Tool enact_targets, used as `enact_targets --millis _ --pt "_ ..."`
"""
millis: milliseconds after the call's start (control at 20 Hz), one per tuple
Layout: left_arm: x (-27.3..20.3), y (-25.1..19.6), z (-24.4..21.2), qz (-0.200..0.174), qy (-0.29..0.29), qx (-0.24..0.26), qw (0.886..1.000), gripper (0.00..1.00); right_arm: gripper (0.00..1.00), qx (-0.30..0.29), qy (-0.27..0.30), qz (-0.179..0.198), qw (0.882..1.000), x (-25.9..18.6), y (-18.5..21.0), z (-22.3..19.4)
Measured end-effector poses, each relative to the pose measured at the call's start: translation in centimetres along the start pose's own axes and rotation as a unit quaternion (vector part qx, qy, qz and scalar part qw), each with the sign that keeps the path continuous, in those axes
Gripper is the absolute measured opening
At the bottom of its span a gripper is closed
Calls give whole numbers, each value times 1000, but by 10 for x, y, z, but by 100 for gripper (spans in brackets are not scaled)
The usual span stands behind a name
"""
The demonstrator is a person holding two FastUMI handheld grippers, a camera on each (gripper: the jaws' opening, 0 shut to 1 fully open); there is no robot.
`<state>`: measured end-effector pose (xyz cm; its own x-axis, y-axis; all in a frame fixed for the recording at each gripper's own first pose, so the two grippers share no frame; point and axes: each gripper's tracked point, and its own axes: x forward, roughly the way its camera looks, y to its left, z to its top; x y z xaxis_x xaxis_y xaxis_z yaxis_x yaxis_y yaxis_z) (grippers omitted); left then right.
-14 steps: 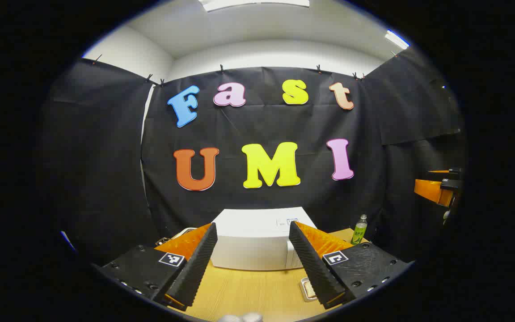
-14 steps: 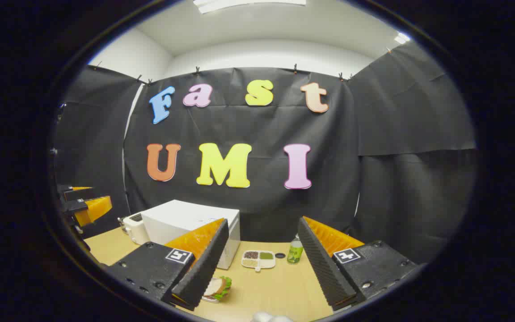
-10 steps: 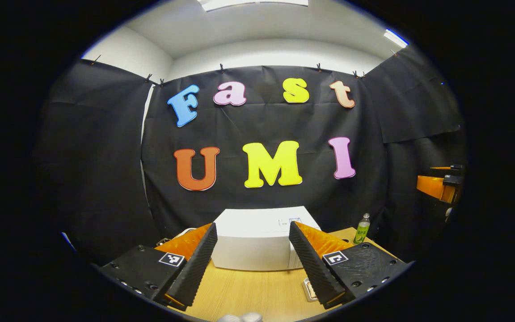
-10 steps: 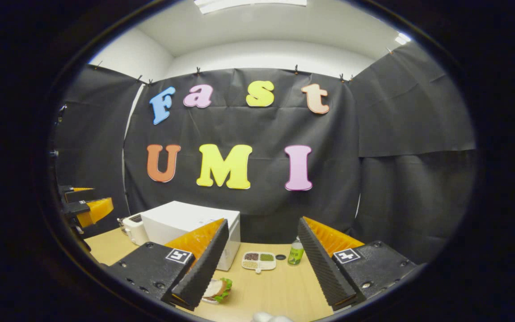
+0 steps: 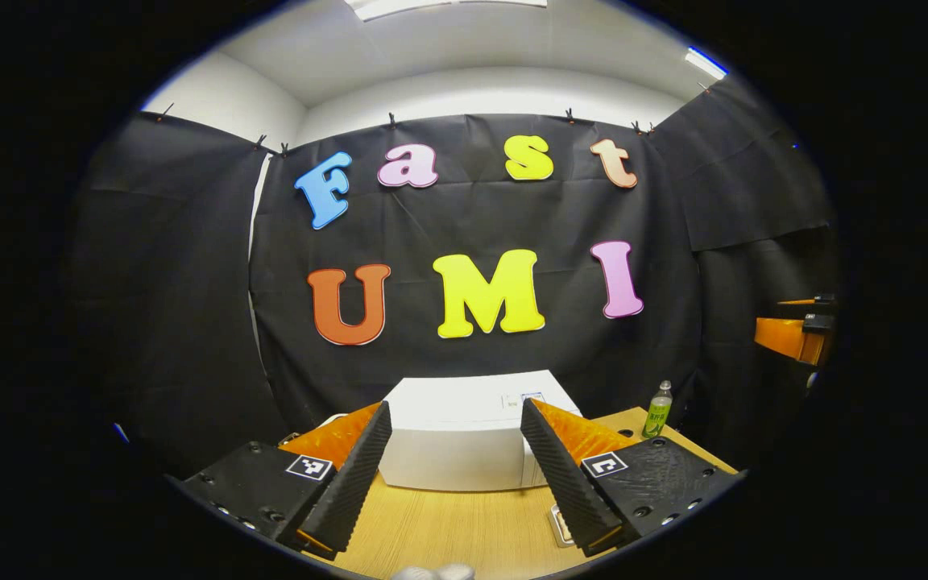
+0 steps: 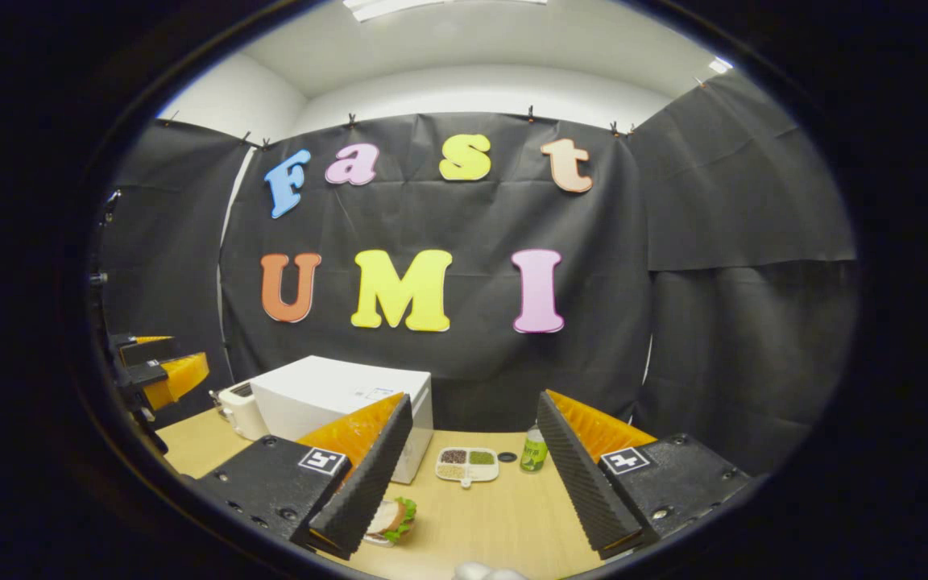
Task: Open the microwave oven with the left hand, put the food in, and close the microwave oven.
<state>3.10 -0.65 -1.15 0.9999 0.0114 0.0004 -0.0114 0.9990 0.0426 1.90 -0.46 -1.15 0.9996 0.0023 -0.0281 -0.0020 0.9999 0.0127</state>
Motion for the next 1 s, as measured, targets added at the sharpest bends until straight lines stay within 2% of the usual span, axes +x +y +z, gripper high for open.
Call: enact_targets --millis 100,150,250,400,500,650,700,800,900,1000 --pt "9 -10 -10 -7 4 -3 1000 96 100 -1 1 1 1000 0 -2 1" --pt "14 -17 -17 -13 3 -8 1000 100 100 -1 2 1 1000 0 -4 1" --pt "30 -33 -36 -25 3 -10 1000 96 100 -5 1 -5 1000 -1 -10 5" --pt "54 -71 -79 -64 21 -31 997 96 100 -11 -4 -13 1000 -6 -20 12" --pt "73 -89 -108 -76 33 -34 996 96 100 -22 -1 -20 1000 -13 -27 13" --pt "105 -111 -158 -84 59 -28 994 96 100 -44 9 -28 999 -22 -33 12" --pt "116 -116 -175 -84 72 -28 993 100 92 -48 11 -31 998 -25 -36 13" --pt "137 -125 -194 -85 74 -23 993 97 92 -57 19 -39 997 -33 -41 9" --pt "161 -129 -209 -77 72 -23 994 96 100 -64 21 -50 997 -39 -49 8" --pt "183 -134 -221 -71 72 -22 995 94 96 -61 30 -57 996 -43 -52 1"
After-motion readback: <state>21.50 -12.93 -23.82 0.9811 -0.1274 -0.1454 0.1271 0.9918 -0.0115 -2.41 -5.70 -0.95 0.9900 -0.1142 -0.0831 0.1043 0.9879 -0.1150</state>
